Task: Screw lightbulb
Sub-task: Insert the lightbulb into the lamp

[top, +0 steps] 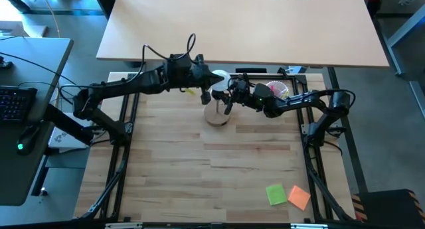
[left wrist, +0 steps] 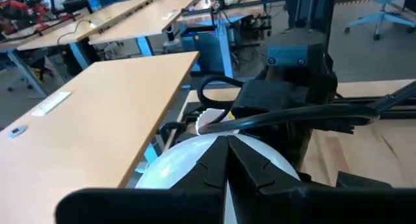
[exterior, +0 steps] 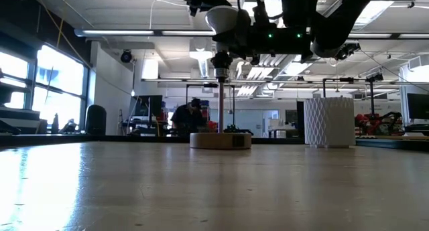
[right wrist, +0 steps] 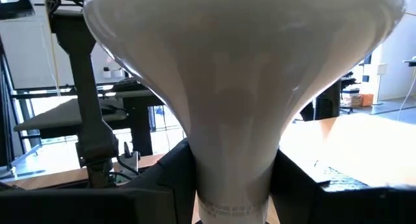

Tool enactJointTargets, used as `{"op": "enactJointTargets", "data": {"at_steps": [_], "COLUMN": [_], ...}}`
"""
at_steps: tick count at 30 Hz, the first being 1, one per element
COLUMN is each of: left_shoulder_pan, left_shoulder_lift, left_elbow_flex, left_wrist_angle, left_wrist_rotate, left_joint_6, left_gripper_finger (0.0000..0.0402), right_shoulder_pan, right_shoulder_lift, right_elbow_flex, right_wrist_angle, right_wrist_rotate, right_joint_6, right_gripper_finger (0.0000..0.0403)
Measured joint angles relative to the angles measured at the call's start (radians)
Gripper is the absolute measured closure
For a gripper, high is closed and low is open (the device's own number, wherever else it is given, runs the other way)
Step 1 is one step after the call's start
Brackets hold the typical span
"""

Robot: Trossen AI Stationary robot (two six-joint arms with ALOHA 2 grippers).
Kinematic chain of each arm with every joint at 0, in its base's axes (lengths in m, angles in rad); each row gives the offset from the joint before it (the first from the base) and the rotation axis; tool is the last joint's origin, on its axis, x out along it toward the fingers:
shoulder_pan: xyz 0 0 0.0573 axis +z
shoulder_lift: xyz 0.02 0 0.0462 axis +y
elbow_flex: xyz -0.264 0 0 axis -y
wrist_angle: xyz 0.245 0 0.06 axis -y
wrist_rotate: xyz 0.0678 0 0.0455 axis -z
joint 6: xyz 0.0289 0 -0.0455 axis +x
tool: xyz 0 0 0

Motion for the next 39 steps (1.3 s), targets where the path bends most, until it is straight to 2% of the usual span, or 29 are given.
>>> {"op": "enactJointTargets", "data": {"at_steps": [8, 18, 29, 39], "left_shoulder_pan": [0.016, 0.036, 0.034, 0.037], "left_shoulder_lift": [0.014, 0.085, 0.048, 0.026], "left_elbow_flex": [-0.005, -0.002, -0.003, -0.005], "left_wrist_angle": [-0.056, 0.017, -0.029, -0.076], "left_wrist_rotate": [0.008, 0.053, 0.046, 0.001], "left_joint_6": [-0.064, -0.086, -0.113, -0.123], "left_gripper_finger": [0.0402, 0.0401, 0.0402, 0.0402], "right_shoulder_pan": [0.0, -0.001, 0.0, 0.0], "right_shoulder_lift": [0.001, 0.0, 0.001, 0.003], "right_elbow_flex": [0.002, -0.002, 0.0, -0.004], "right_wrist_angle": [-0.004, -0.006, -0.004, -0.031], "right_wrist_rotate": [-0.001, 0.001, -0.014, -0.011], "right_joint_6": [-0.003, 0.026, 0.022, 0.017], "right_gripper_finger": [0.0257, 0.0257, 0.0241, 0.0246]}}
